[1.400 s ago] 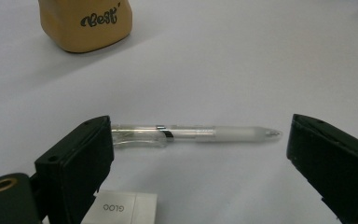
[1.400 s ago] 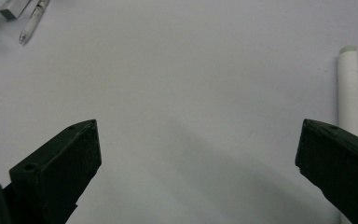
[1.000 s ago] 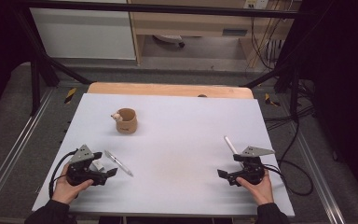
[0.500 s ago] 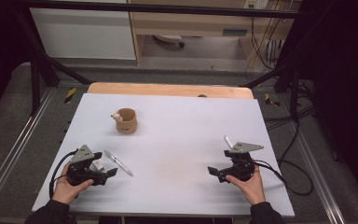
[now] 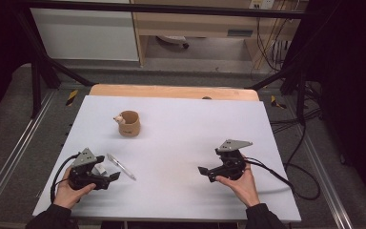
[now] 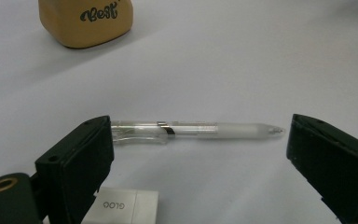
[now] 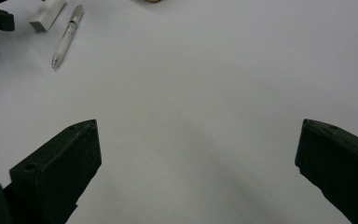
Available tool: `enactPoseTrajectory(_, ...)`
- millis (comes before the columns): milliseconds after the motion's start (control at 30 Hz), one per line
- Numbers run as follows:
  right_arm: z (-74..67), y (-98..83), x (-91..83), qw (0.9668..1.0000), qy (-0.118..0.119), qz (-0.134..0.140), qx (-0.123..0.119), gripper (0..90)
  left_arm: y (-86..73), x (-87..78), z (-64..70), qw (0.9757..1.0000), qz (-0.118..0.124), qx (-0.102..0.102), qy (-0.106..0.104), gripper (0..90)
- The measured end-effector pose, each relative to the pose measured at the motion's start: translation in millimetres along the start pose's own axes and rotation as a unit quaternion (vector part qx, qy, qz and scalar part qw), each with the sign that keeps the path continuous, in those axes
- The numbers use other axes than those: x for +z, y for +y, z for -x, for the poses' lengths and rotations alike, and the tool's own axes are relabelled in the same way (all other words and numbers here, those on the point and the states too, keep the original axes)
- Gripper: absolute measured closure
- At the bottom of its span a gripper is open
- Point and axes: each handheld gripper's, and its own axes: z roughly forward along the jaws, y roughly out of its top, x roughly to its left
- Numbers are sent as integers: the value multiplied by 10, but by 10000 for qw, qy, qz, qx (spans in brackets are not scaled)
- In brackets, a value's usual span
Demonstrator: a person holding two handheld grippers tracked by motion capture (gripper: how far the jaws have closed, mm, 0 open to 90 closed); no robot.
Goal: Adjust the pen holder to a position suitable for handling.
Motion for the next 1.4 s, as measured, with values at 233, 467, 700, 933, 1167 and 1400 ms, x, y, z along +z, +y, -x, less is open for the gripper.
enactPoseTrajectory(233,-114,227,157,9998,2,-35,-195,10,1,2,1,10000,-7,2,-12,75)
enactPoseTrajectory(467,-225,429,323,9994,55,-60,-323,13,0,0,-3,10000,-11,-6,-12,75)
enactPoseTrajectory(700,-319,626,495,9991,115,-24,-406,15,0,6,1,10000,-23,4,-24,75)
enactPoseTrajectory(933,-391,780,701,9989,155,-18,-442,20,0,4,-2,10000,-25,4,-23,75)
enactPoseTrajectory(1167,-446,924,871,9986,134,16,-505,28,-1,8,-1,10000,-46,16,-30,75)
enactPoseTrajectory(1400,-491,1053,1027,9984,147,77,-539,43,0,11,1,10000,-66,30,-26,75)
